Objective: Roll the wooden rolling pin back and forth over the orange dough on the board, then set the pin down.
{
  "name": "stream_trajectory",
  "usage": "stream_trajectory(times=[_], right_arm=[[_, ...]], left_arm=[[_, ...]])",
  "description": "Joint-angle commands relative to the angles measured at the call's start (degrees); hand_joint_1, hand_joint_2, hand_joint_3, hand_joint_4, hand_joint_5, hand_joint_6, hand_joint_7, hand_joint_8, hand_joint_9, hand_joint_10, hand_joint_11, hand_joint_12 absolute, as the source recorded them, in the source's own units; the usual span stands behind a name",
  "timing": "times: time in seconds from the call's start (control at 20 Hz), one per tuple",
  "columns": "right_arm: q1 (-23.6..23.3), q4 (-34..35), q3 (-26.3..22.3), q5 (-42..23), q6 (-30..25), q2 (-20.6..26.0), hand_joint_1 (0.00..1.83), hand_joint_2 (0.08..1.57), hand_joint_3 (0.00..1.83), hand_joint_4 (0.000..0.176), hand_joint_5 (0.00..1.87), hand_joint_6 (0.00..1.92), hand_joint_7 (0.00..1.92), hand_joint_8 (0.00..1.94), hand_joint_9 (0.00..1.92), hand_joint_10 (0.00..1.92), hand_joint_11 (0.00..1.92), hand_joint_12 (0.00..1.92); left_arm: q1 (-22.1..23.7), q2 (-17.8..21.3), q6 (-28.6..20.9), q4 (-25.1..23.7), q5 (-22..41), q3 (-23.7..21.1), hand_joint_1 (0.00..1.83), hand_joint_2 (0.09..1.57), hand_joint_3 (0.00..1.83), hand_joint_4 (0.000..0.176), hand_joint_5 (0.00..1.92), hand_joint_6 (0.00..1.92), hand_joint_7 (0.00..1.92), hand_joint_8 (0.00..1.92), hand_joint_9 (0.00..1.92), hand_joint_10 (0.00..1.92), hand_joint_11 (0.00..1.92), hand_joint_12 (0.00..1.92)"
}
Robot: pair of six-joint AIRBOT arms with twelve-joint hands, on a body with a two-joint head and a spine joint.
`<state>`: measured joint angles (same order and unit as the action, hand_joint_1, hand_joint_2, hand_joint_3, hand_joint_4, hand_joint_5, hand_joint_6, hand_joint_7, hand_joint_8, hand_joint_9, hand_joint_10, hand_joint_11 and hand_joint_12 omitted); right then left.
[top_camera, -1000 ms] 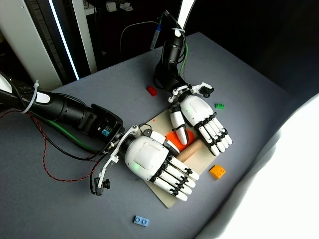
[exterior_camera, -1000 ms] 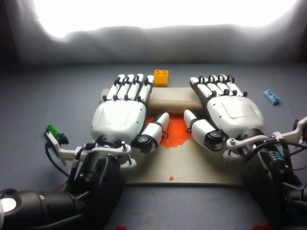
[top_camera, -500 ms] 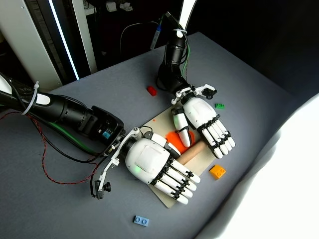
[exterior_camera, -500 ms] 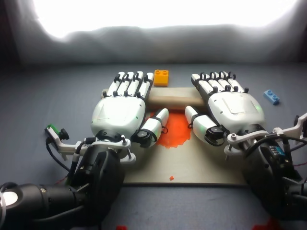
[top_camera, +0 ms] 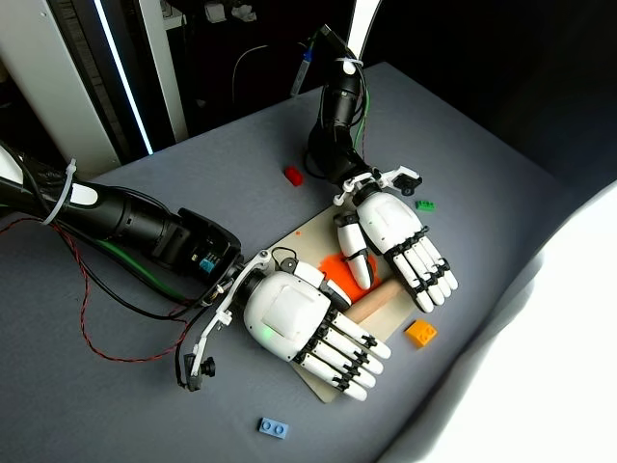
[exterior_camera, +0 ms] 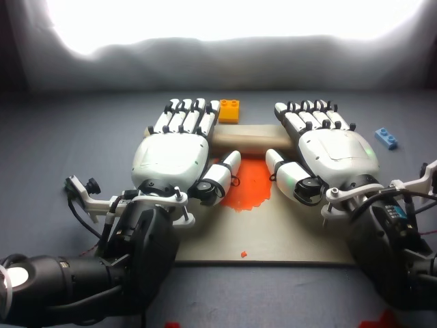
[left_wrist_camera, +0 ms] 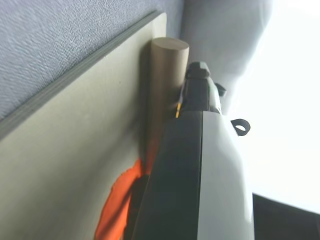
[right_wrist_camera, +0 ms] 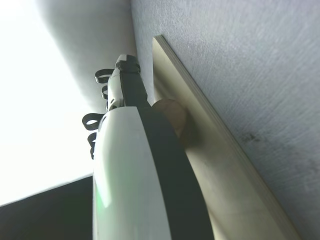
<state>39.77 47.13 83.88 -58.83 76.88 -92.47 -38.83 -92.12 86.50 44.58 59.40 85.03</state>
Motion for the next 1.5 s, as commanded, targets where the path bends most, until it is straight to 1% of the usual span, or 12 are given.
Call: stream_trajectory(times=[0.0, 0.2, 0.35, 0.55, 0.7, 0.8, 0.9, 1.0, 1.1, 1.45], right_arm=[[-0.6, -3.1, 0.4, -5.3, -0.4, 0.3, 0.00, 1.57, 0.08, 0.000, 0.15, 0.00, 0.14, 0.00, 0.09, 0.00, 0.00, 0.10], [-0.6, -3.1, 0.6, -5.1, -0.5, 0.4, 0.00, 1.57, 0.10, 0.000, 0.15, 0.00, 0.12, 0.00, 0.08, 0.00, 0.00, 0.13], [-0.7, -3.1, 1.0, -4.8, -0.8, 0.4, 0.00, 1.57, 0.11, 0.000, 0.13, 0.00, 0.12, 0.00, 0.08, 0.00, 0.00, 0.09], [-0.9, -3.2, 1.5, -4.2, -1.0, 0.4, 0.00, 1.57, 0.10, 0.000, 0.14, 0.01, 0.12, 0.00, 0.08, 0.00, 0.00, 0.08], [-0.8, -3.9, 1.6, -4.2, -1.4, 0.4, 0.00, 1.57, 0.09, 0.000, 0.18, 0.01, 0.17, 0.01, 0.12, 0.01, 0.00, 0.16], [-0.8, -4.7, 1.6, -4.7, -1.9, 0.4, 0.00, 1.57, 0.09, 0.000, 0.23, 0.01, 0.22, 0.01, 0.15, 0.01, 0.00, 0.27], [-0.8, -4.8, 1.6, -5.1, -2.2, 0.4, 0.00, 1.57, 0.07, 0.000, 0.26, 0.01, 0.25, 0.01, 0.18, 0.01, 0.00, 0.28], [-0.8, -4.9, 1.5, -5.2, -2.2, 0.3, 0.00, 1.57, 0.08, 0.000, 0.31, 0.02, 0.33, 0.02, 0.24, 0.02, 0.00, 0.43], [-0.8, -4.9, 1.5, -5.5, -2.3, 0.2, 0.00, 1.57, 0.08, 0.000, 0.35, 0.02, 0.38, 0.01, 0.27, 0.02, 0.00, 0.53], [-0.6, -4.9, 1.5, -7.2, -2.3, -0.6, 0.00, 1.57, 0.07, 0.000, 0.36, 0.01, 0.38, 0.00, 0.29, 0.01, 0.00, 0.60]], left_arm=[[0.3, -0.1, 0.3, -2.6, 5.0, 0.4, 0.00, 1.53, 0.00, 0.000, 0.03, 0.01, 0.02, 0.01, 0.00, 0.00, 0.00, 0.00], [0.3, -0.1, 0.3, -2.6, 4.8, 0.4, 0.00, 1.53, 0.00, 0.000, 0.00, 0.00, 0.00, 0.00, 0.00, 0.00, 0.00, 0.00], [0.3, -0.1, 0.3, -2.6, 4.7, 0.5, 0.00, 1.53, 0.00, 0.000, 0.01, 0.00, 0.00, 0.00, 0.00, 0.00, 0.00, 0.00], [0.5, -0.1, 0.3, -2.6, 4.4, 0.7, 0.00, 1.53, 0.00, 0.000, 0.00, 0.00, 0.00, 0.00, 0.00, 0.00, 0.00, 0.00], [0.5, -0.1, 0.3, -2.6, 4.3, 0.8, 0.00, 1.53, 0.00, 0.000, 0.02, 0.01, 0.01, 0.00, 0.00, 0.00, 0.00, 0.00], [0.5, -0.1, 0.3, -2.6, 4.1, 0.8, 0.00, 1.53, 0.00, 0.000, 0.04, 0.02, 0.04, 0.01, 0.01, 0.00, 0.00, 0.00], [0.5, -0.1, 0.3, -2.6, 4.0, 0.8, 0.00, 1.53, 0.00, 0.000, 0.08, 0.03, 0.07, 0.02, 0.03, 0.01, 0.00, 0.00], [0.5, -0.1, 0.3, -2.6, 3.9, 0.9, 0.00, 1.54, 0.00, 0.000, 0.12, 0.02, 0.11, 0.01, 0.06, 0.01, 0.01, 0.01], [0.5, 0.0, 0.1, -2.6, 3.9, 0.8, 0.00, 1.54, 0.00, 0.000, 0.13, 0.02, 0.13, 0.01, 0.07, 0.02, 0.01, 0.01], [0.4, 0.2, -0.2, -2.6, 3.5, 0.3, 0.00, 1.54, 0.00, 0.000, 0.17, 0.01, 0.18, 0.01, 0.12, 0.01, 0.03, 0.04]])
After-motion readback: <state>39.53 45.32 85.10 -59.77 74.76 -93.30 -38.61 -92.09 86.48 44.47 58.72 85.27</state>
